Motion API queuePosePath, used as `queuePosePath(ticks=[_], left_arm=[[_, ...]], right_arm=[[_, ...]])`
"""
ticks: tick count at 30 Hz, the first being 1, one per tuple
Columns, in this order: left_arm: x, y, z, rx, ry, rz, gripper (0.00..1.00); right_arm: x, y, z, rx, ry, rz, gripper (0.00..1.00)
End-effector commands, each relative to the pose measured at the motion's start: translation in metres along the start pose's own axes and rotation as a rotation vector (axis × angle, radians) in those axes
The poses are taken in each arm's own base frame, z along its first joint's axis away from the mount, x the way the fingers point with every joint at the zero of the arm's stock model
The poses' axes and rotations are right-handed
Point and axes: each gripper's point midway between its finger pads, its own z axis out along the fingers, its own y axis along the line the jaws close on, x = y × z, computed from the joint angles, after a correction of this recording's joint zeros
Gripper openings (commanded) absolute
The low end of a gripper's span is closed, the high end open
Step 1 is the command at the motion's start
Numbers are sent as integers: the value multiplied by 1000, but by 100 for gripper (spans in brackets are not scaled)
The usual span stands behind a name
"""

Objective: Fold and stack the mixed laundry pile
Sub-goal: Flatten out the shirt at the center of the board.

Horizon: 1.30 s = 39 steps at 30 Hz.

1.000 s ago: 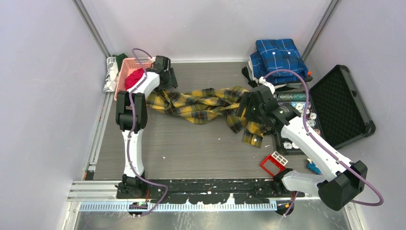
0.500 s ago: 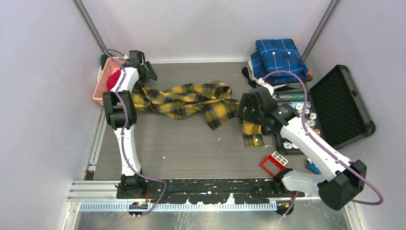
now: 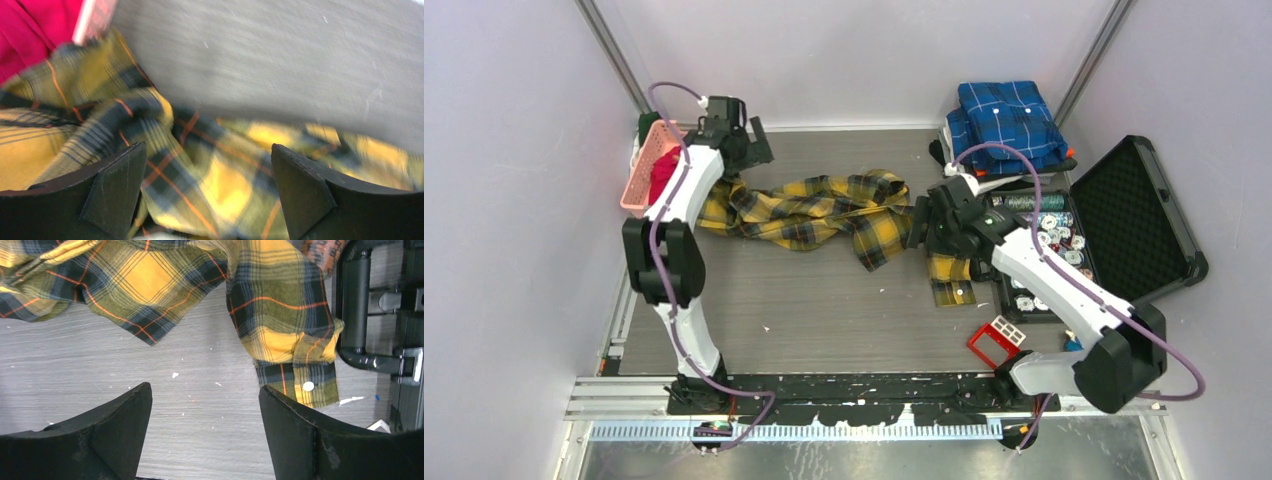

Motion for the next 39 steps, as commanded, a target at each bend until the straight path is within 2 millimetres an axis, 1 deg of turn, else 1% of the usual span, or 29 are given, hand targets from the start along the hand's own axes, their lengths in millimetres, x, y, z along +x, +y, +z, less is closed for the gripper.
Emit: queuePosePath(ticks=[1,4,5,6,8,12,15,18,20,21,22,23,26,27,28,29,30,32,34,36,39], left_arm=[[22,-12,-51,23,-18,81,96],[58,-18,-66,51,17,91,94],[77,-19,-63,63,40,104,95],[88,-21,-63,72,48,110,95],[105,-29,-62,126,65,125,95],[131,-35,-56,165,108,164,95],[146,-37,-47,159,137,181,96],[157,-40,-38,175,169,168,96],[161,-41,-32,176,176,162,95],[164,-44,-31,195,186,158,93],[167,-46,-28,203,195,154,86],[169,-48,-27,213,199,146,76],[171,-57,-27,259,200,125,36],[170,-61,-29,280,197,121,23],[168,-65,-32,297,190,120,13],[166,-69,-37,307,185,120,2],[164,-74,-44,321,177,122,0],[155,-83,-62,341,144,129,0],[142,-90,-83,356,111,134,0],[123,-97,-112,391,58,130,0],[96,-102,-158,434,-25,123,0]], right_arm=[[-22,20,9,-25,-19,-100,85],[-31,32,26,-16,8,-165,87],[-35,34,32,-2,15,-178,87],[-39,37,38,15,19,-189,87],[-50,48,48,11,18,-216,87],[-56,62,73,-1,44,-319,88],[-60,61,94,47,73,-394,87],[-62,64,111,63,96,-442,87],[-63,66,119,69,110,-463,84],[-62,66,123,74,118,-468,80],[-60,66,127,79,131,-470,74],[-59,66,128,77,135,-468,67],[-57,69,127,67,141,-454,29],[-57,70,125,61,136,-448,14],[-58,71,122,57,131,-445,3],[-60,73,117,54,122,-443,1],[-63,74,110,51,110,-441,1],[-75,79,90,43,66,-433,1],[-93,85,59,37,1,-419,1],[-111,93,21,20,-74,-397,1],[-145,100,-56,-33,-234,-324,1]])
